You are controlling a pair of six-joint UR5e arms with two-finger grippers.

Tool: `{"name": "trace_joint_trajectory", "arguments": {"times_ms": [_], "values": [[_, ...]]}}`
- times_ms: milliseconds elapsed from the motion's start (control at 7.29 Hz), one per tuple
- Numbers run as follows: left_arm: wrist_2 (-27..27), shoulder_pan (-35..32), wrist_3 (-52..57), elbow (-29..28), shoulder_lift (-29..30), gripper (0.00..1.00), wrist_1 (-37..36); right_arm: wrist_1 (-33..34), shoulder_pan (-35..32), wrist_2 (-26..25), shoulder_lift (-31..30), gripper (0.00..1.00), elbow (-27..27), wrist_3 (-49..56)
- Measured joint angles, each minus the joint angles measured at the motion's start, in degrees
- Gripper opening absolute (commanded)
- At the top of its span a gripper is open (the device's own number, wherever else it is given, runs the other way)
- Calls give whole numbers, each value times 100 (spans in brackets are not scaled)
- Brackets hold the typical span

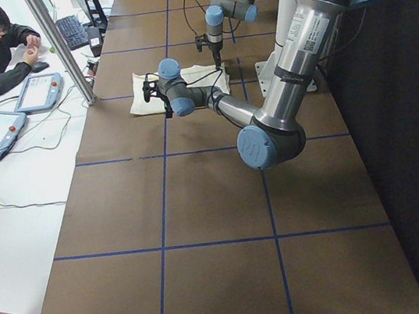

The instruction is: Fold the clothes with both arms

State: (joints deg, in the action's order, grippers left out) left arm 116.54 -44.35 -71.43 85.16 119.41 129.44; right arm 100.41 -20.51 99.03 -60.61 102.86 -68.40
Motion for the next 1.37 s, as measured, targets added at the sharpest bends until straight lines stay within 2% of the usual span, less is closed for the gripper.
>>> {"name": "trace_joint_trajectory", "arguments": {"times_ms": [960, 1371], "values": [[-4, 32, -95, 19, 34, 100, 3, 237, -602, 64, -214, 100, 98, 610], [-49, 230, -605, 204, -3, 100, -20, 133, -829, 351, -176, 100, 511, 628]]}}
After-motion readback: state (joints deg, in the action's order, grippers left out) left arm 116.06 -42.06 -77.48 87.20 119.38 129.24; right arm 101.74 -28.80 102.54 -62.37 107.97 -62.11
